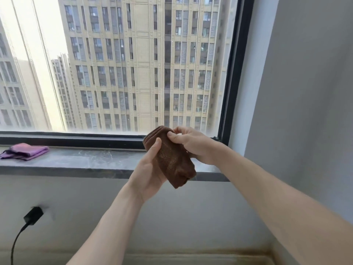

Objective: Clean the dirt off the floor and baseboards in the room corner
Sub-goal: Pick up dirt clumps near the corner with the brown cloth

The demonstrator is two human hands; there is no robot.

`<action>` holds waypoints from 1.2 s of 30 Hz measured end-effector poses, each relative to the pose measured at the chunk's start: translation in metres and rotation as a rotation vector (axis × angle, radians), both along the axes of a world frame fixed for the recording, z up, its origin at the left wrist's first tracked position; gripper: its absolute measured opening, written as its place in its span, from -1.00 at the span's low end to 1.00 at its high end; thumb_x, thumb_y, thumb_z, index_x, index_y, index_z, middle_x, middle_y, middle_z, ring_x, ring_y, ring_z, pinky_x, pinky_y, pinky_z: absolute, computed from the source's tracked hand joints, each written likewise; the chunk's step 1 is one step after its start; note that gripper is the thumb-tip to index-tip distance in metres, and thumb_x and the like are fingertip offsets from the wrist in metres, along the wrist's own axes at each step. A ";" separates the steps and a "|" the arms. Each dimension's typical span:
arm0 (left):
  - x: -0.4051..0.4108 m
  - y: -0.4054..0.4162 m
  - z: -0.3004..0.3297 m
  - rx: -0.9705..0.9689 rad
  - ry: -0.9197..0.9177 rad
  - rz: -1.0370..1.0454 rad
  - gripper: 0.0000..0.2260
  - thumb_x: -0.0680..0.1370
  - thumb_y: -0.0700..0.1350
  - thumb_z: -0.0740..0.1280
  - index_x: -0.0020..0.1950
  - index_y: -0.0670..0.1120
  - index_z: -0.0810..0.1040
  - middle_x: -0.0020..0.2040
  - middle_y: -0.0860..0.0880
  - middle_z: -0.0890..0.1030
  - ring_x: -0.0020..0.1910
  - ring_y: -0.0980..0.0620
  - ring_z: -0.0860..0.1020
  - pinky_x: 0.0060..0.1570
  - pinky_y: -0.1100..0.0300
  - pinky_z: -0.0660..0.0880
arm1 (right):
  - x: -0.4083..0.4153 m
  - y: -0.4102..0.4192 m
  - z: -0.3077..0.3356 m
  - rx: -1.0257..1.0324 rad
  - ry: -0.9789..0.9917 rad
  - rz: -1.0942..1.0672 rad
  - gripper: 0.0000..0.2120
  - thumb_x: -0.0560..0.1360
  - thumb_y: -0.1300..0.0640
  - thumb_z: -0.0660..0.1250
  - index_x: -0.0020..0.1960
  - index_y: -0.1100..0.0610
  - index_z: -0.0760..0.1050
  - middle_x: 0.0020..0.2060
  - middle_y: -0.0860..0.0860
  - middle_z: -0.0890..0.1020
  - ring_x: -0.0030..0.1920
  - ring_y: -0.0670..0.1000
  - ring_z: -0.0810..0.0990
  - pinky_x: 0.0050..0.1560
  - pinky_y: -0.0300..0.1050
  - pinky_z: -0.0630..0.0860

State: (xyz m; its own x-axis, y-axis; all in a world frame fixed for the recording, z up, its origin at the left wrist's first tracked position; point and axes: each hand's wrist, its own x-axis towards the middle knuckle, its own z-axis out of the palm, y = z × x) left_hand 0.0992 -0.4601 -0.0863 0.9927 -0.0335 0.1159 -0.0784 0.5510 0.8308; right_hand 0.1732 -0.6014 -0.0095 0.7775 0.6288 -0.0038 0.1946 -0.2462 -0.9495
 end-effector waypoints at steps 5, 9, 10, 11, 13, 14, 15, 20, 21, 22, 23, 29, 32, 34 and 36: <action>-0.002 -0.003 0.004 0.055 0.024 0.038 -0.57 0.69 0.11 0.22 0.48 -0.08 0.49 0.35 -0.23 0.60 0.36 -0.23 0.56 0.38 -0.19 0.43 | 0.001 0.005 0.002 -0.045 -0.056 -0.056 -0.81 0.67 -0.03 0.31 0.08 0.11 0.51 0.01 0.06 0.66 0.11 0.08 0.64 0.05 -0.02 0.59; -0.011 0.004 -0.003 0.100 0.099 0.129 -0.57 0.64 0.11 0.32 0.42 -0.10 0.54 0.27 -0.17 0.66 0.27 -0.17 0.63 0.14 -0.07 0.60 | 0.000 0.018 -0.005 -0.038 -0.159 -0.143 -0.84 0.62 0.00 0.40 0.05 0.11 0.56 -0.03 0.05 0.63 0.00 0.00 0.61 -0.11 -0.18 0.52; -0.015 0.007 -0.004 0.096 0.106 0.147 -0.58 0.64 0.10 0.32 0.41 -0.10 0.55 0.26 -0.17 0.67 0.26 -0.17 0.64 0.10 -0.04 0.62 | -0.001 0.023 -0.007 -0.028 -0.147 -0.141 -0.84 0.61 0.01 0.42 0.04 0.10 0.56 -0.02 0.06 0.63 0.01 0.02 0.62 -0.09 -0.16 0.53; -0.019 0.012 -0.005 0.086 0.108 0.170 -0.60 0.64 0.08 0.33 0.40 -0.10 0.55 0.25 -0.17 0.67 0.25 -0.16 0.65 0.06 -0.03 0.63 | -0.002 0.029 -0.011 -0.022 -0.136 -0.138 -0.84 0.59 0.01 0.44 0.03 0.09 0.57 -0.01 0.07 0.64 0.04 0.04 0.64 -0.05 -0.13 0.56; -0.027 0.022 -0.008 0.040 0.124 0.232 -0.64 0.65 0.03 0.34 0.40 -0.10 0.56 0.23 -0.18 0.68 0.21 -0.17 0.66 0.03 -0.05 0.65 | -0.005 0.043 -0.020 -0.031 -0.151 -0.154 -0.82 0.57 -0.02 0.46 0.05 0.07 0.56 0.01 0.07 0.64 0.07 0.06 0.64 0.02 -0.07 0.60; -0.030 0.029 -0.011 0.007 0.144 0.275 -0.65 0.65 0.01 0.35 0.39 -0.12 0.55 0.21 -0.19 0.69 0.19 -0.18 0.67 0.03 -0.07 0.66 | -0.009 0.051 -0.025 -0.056 -0.177 -0.161 -0.78 0.57 -0.06 0.46 0.08 0.05 0.55 0.02 0.05 0.64 0.08 0.05 0.63 0.05 -0.05 0.61; -0.034 0.037 -0.016 -0.040 0.169 0.332 -0.65 0.65 -0.01 0.35 0.38 -0.14 0.56 0.20 -0.20 0.69 0.17 -0.18 0.68 0.02 -0.08 0.66 | -0.012 0.059 -0.031 -0.096 -0.193 -0.150 -0.72 0.56 -0.13 0.45 0.11 0.03 0.54 0.04 0.03 0.64 0.08 0.03 0.63 0.08 -0.02 0.63; -0.052 0.084 -0.041 -0.254 0.255 0.596 -0.56 0.60 -0.01 0.44 0.38 -0.23 0.52 0.17 -0.24 0.69 0.13 -0.23 0.69 0.19 -0.18 0.61 | -0.038 0.094 -0.070 -0.277 0.085 0.161 -0.53 0.50 -0.35 0.39 0.26 -0.08 0.58 0.11 -0.07 0.73 0.16 0.02 0.69 0.26 0.17 0.59; -0.056 0.094 -0.043 -0.279 0.263 0.649 -0.56 0.59 -0.01 0.45 0.36 -0.24 0.53 0.15 -0.24 0.70 0.10 -0.22 0.70 0.19 -0.18 0.61 | -0.043 0.103 -0.077 -0.251 0.143 0.200 -0.56 0.52 -0.30 0.40 0.26 -0.04 0.60 0.10 -0.03 0.74 0.14 0.07 0.71 0.23 0.17 0.61; -0.061 0.106 -0.046 -0.297 0.270 0.709 -0.58 0.58 -0.02 0.46 0.33 -0.25 0.54 0.13 -0.23 0.71 0.08 -0.20 0.71 0.17 -0.16 0.62 | -0.049 0.114 -0.081 -0.207 0.193 0.214 -0.59 0.55 -0.21 0.43 0.26 0.03 0.62 0.10 0.04 0.74 0.11 0.12 0.73 0.19 0.17 0.64; -0.067 0.117 -0.048 -0.305 0.278 0.767 -0.59 0.58 -0.02 0.47 0.32 -0.24 0.54 0.12 -0.21 0.71 0.06 -0.18 0.71 0.12 -0.12 0.65 | -0.054 0.124 -0.083 -0.163 0.223 0.215 -0.64 0.57 -0.11 0.45 0.25 0.09 0.63 0.10 0.11 0.73 0.08 0.16 0.73 0.15 0.16 0.66; -0.099 0.182 -0.068 -0.136 0.392 0.879 -0.66 0.57 -0.11 0.49 0.28 -0.19 0.52 0.12 -0.21 0.68 0.00 -0.12 0.70 -0.34 0.09 0.66 | -0.062 0.186 -0.096 -0.132 0.162 0.085 -0.78 0.57 0.06 0.44 0.19 0.10 0.62 -0.07 0.11 0.73 -0.16 0.09 0.73 -0.03 0.14 0.71; -0.097 0.201 -0.082 -0.078 0.445 0.836 -0.70 0.60 -0.19 0.45 0.29 -0.21 0.53 0.17 -0.22 0.66 0.01 -0.10 0.68 -0.35 0.09 0.65 | -0.051 0.205 -0.109 -0.124 0.198 0.036 -0.80 0.57 0.10 0.44 0.19 0.02 0.59 0.09 0.12 0.68 -0.01 0.17 0.72 -0.14 0.13 0.71; -0.083 0.212 -0.084 -0.026 0.442 0.816 -0.70 0.61 -0.21 0.42 0.32 -0.22 0.51 0.21 -0.22 0.64 0.05 -0.10 0.66 -0.34 0.09 0.66 | -0.038 0.219 -0.113 -0.088 0.191 0.030 -0.80 0.60 0.13 0.41 0.21 -0.01 0.57 0.16 0.08 0.65 0.04 0.16 0.69 -0.19 0.07 0.70; -0.060 0.226 -0.071 0.015 0.387 0.806 -0.69 0.63 -0.21 0.39 0.36 -0.20 0.49 0.23 -0.21 0.64 0.05 -0.08 0.66 -0.27 0.09 0.68 | -0.018 0.235 -0.108 -0.008 0.140 -0.022 -0.83 0.62 0.15 0.39 0.20 0.00 0.58 0.20 0.05 0.63 0.08 0.12 0.67 -0.19 0.06 0.69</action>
